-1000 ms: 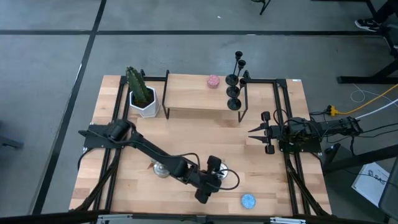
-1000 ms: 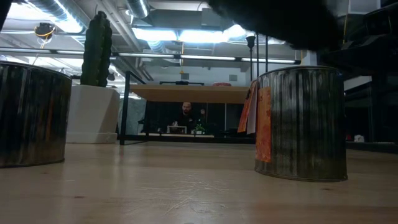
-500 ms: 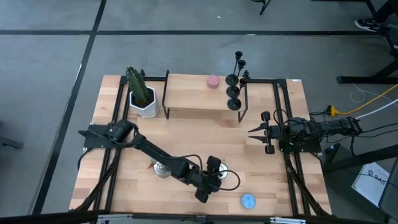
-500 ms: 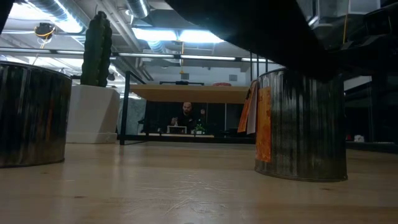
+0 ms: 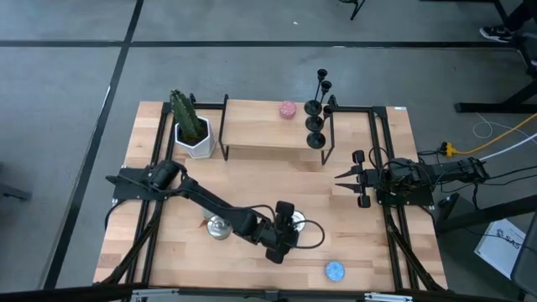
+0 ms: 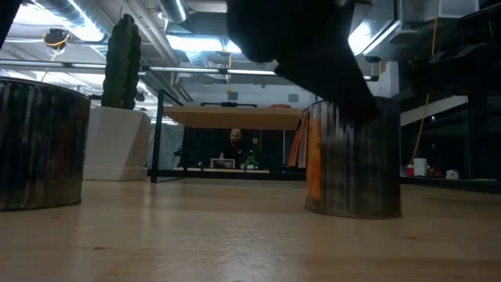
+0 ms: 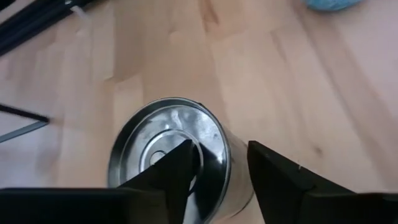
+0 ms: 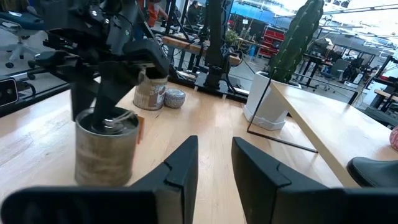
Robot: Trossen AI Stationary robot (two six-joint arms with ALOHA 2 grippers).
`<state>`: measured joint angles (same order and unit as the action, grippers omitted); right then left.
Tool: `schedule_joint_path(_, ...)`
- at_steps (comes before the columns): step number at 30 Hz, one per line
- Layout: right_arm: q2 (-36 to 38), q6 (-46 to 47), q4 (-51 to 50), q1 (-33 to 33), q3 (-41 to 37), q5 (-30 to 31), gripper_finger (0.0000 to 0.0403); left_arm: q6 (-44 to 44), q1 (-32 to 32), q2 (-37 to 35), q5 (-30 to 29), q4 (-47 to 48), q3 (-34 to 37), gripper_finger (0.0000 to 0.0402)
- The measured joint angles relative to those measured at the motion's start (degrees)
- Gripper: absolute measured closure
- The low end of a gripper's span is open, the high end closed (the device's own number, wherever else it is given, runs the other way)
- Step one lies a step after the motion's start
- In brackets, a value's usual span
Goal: Pick & Place candle stick holders
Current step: Put the left silver scented candle on the shelf
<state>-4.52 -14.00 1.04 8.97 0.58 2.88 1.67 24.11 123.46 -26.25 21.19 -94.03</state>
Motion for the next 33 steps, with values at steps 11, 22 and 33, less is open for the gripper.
schedule_joint_path(11,0.0,0.0,0.0,0.0,0.0,0.0,0.0302,2.5,-2.0,0.0,-0.9,0.1,0.0,0.0356)
schedule_joint_path(22,0.0,0.0,0.0,0.0,0.0,0.0,0.0302,0.8,-3.7,0.0,-0.7,-0.2,0.0,0.0393)
schedule_joint_path(33,0.0,0.0,0.0,0.0,0.0,0.0,0.0302,0.6,-4.1,0.0,0.3,-0.4,0.1,0.0397)
